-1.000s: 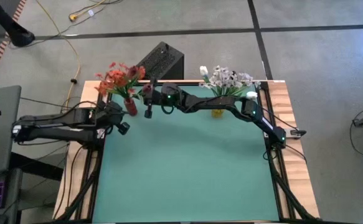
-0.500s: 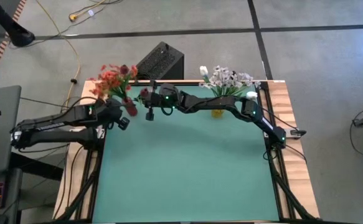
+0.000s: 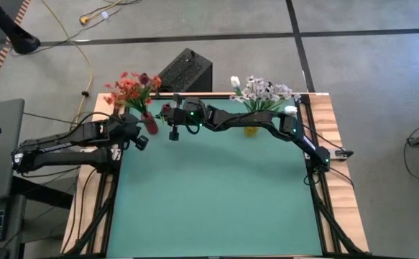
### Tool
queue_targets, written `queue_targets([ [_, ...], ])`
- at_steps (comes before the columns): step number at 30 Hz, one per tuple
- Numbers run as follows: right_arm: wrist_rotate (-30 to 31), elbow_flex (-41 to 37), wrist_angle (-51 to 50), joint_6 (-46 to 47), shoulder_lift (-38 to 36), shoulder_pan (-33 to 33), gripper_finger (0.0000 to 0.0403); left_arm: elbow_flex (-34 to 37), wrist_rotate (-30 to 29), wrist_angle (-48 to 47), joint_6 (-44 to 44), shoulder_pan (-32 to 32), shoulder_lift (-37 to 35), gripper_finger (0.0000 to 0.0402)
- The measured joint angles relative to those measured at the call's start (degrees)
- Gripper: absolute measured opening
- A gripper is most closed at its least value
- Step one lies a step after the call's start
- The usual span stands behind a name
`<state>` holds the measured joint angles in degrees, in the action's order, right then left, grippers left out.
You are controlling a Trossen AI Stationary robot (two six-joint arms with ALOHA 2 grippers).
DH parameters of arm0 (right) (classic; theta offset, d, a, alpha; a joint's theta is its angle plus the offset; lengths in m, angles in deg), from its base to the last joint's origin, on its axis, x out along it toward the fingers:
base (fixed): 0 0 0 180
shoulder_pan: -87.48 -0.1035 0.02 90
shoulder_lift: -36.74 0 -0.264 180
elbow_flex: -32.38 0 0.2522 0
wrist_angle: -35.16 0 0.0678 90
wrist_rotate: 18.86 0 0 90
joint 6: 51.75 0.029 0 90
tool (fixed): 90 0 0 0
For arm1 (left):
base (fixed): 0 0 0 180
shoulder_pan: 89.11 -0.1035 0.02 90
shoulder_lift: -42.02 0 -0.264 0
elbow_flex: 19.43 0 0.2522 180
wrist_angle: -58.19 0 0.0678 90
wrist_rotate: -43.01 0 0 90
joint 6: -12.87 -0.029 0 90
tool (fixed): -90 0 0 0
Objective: Sort flowers into vase by color
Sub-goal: Put the dark red flower into the red flower vase
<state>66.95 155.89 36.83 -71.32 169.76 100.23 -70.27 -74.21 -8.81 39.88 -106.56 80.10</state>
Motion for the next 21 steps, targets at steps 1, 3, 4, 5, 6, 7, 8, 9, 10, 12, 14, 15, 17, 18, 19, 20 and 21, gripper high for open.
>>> queue_targets([
  [1,0.54,0.0,-0.15,0.0,-0.4,-0.22,0.0021,0.0,0.0,0.02,0.0,0.0,-0.02,0.0],
  [3,1.53,0.02,-2.19,0.0,-1.74,-0.44,0.0021,0.0,0.04,0.0,0.0,0.0,0.0,0.0],
  [4,1.55,0.02,-2.65,0.0,-2.1,-0.44,0.0021,0.0,0.07,0.02,0.0,0.0,0.0,0.0],
  [5,1.54,0.1,-2.86,0.09,-2.32,-0.46,0.0021,0.0,0.07,0.02,0.0,0.0,0.0,0.0],
  [6,1.54,0.11,-3.24,0.31,-2.4,-0.45,0.0021,0.0,0.07,0.02,0.0,0.0,0.03,0.0],
  [7,1.56,0.11,-3.51,0.55,-2.43,-0.35,0.0021,0.0,0.11,0.0,0.0,0.0,0.04,0.0],
  [8,1.56,0.11,-3.83,0.79,-2.42,-0.2,0.0021,0.0,0.09,0.0,0.02,0.0,0.02,0.0],
  [9,1.56,0.11,-4.1,1.03,-2.39,-0.13,0.0021,0.0,0.1,0.0,0.02,0.0,0.02,0.0],
  [10,1.52,0.11,-4.16,1.12,-2.39,-0.03,0.0021,0.0,0.15,0.0,0.0,0.0,0.02,0.0],
  [12,1.52,0.11,-4.26,1.18,-2.39,0.18,0.0021,0.0,0.87,0.01,-0.39,0.0,0.02,0.0],
  [14,1.52,0.11,-4.3,1.27,-2.39,0.2,0.0021,0.17,1.81,0.58,-0.98,0.0,0.07,0.0],
  [15,1.49,0.11,-4.32,1.26,-2.39,0.17,0.0021,0.3,2.36,0.96,-1.27,0.0,0.26,0.0],
  [17,1.48,0.11,-4.34,1.25,-2.39,0.15,0.0021,0.47,2.87,1.17,-1.72,0.0,0.95,0.0],
  [18,1.45,0.11,-4.3,1.25,-2.39,0.11,0.0021,0.48,2.85,1.26,-1.7,0.0,1.51,0.0],
  [19,1.4,0.11,-4.28,1.23,-2.39,0.11,0.0021,0.48,2.65,1.29,-1.67,0.0,2.18,0.0003],
  [20,1.34,0.11,-4.27,1.23,-2.39,0.11,0.0021,0.48,2.36,1.24,-1.48,0.0,2.84,0.0007],
  [21,1.34,0.11,-4.27,1.23,-2.39,0.15,0.0021,0.48,2.0,1.25,-1.43,0.0,3.49,0.0014],
])
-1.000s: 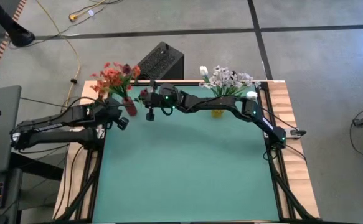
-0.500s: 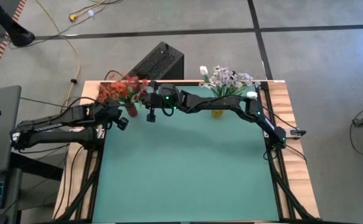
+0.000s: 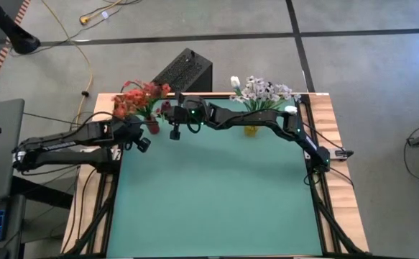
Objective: Sort flowers into vase by color
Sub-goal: Put the dark red flower into the red flower vase
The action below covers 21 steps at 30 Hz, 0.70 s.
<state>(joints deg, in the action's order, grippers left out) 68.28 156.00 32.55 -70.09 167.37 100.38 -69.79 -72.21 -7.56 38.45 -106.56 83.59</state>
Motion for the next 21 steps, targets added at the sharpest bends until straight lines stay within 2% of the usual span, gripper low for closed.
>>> queue_targets([
  [5,-0.01,0.0,0.0,-0.01,0.0,0.01,0.0021,0.0,-0.54,-0.02,0.2,0.0,3.08,0.0082],
  [9,-0.04,0.0,-0.02,-0.15,0.0,0.03,0.0021,0.0,-0.63,-0.02,0.85,0.0,3.34,0.0154],
  [14,-0.28,0.0,-0.22,-0.18,0.0,0.05,0.0021,2.26,-2.61,2.44,5.73,1.56,3.3,0.0241],
  [17,-0.31,0.0,-0.76,-1.03,0.0,0.05,0.0021,4.54,-8.87,4.89,11.22,4.46,3.26,0.0276],
  [21,-0.39,0.0,-0.9,-1.38,0.0,0.17,0.0021,9.25,-16.2,9.17,16.31,10.4,3.28,0.0291],
])
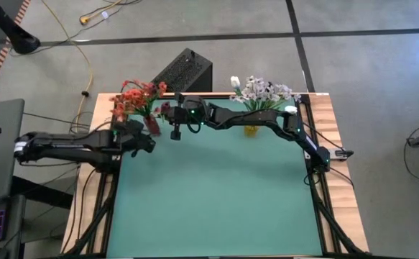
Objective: Sort flowers into vase by color
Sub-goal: Put the dark red flower into the red flower vase
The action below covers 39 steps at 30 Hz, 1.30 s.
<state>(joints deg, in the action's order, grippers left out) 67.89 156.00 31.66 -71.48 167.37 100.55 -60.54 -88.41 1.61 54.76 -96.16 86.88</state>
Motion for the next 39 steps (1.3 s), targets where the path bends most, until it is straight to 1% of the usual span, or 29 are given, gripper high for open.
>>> queue_targets([
  [3,-0.01,0.0,0.0,0.13,0.0,0.27,0.0021,3.85,-4.01,5.36,0.77,3.72,0.0,0.0292],
  [5,-0.01,0.0,-0.07,0.15,0.0,0.32,0.0021,6.61,-7.9,9.07,0.71,5.71,0.0,0.0293],
  [8,-0.01,0.0,-0.04,0.18,0.0,0.32,0.0021,11.14,-14.44,13.26,2.06,7.52,-0.02,0.0293],
  [10,-0.01,0.0,-0.04,0.54,0.0,0.32,0.0021,14.23,-17.46,16.39,3.33,8.26,-0.02,0.0293],
  [14,0.0,0.0,-0.04,1.68,0.01,0.3,0.0021,20.42,-20.85,25.5,3.28,8.62,0.0,0.0293],
  [16,0.01,0.0,-0.02,1.77,0.02,0.32,0.0021,23.04,-21.82,33.21,-0.19,8.55,0.11,0.0293],
  [17,0.01,0.0,-0.02,1.87,0.02,0.32,0.0021,23.94,-22.1,36.48,-3.38,8.31,0.19,0.0293],
  [19,0.01,0.0,-0.02,1.88,0.02,0.32,0.0021,25.56,-21.35,42.81,-9.95,8.17,0.2,0.0293],
  [20,0.01,0.0,0.01,2.12,0.02,0.32,0.0021,26.34,-19.77,46.61,-13.53,7.82,0.13,0.0293],
  [22,0.01,0.0,-0.01,2.74,0.02,0.29,0.0021,26.77,-16.17,50.49,-16.81,6.39,-0.47,0.0293],
  [24,0.01,0.0,-0.07,3.17,0.02,0.32,0.0021,26.75,-13.38,50.59,-18.71,4.46,-0.7,0.0293],
  [27,0.01,0.0,-0.15,3.19,0.02,0.3,0.0021,26.77,-11.94,51.94,-19.86,0.71,-0.66,0.0293],
  [31,0.01,0.0,-0.17,3.22,0.02,0.09,0.0021,26.77,-8.94,54.28,-20.42,-5.9,-0.63,0.0293],
  [35,0.01,0.0,-0.18,3.3,0.02,0.03,0.0021,26.78,0.61,60.03,-27.12,-11.82,-0.63,0.0293],
  [39,0.05,0.0,-0.24,3.34,0.05,0.1,0.0021,26.37,4.58,61.92,-31.45,-16.74,-0.61,0.0293],
])
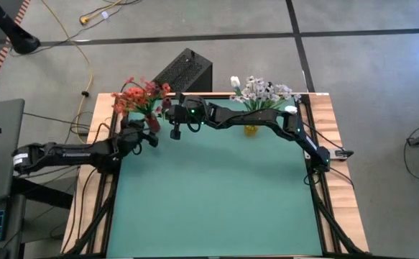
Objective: Sort flowers into vase by color
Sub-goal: Put the dark red flower into the red flower vase
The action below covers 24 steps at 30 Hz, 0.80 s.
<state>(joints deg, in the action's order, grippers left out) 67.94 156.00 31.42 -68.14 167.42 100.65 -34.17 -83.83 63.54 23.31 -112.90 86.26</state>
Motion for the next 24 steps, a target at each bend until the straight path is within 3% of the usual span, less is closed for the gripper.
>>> queue_targets([
  [13,0.02,0.0,0.44,0.89,0.04,-0.01,0.0021,-0.3,14.18,7.21,-6.0,-11.69,0.0,0.0293],
  [24,-0.86,0.0,1.21,2.17,0.04,-0.02,0.0021,-0.3,18.8,9.0,-5.77,-15.3,2.64,0.0282],
])
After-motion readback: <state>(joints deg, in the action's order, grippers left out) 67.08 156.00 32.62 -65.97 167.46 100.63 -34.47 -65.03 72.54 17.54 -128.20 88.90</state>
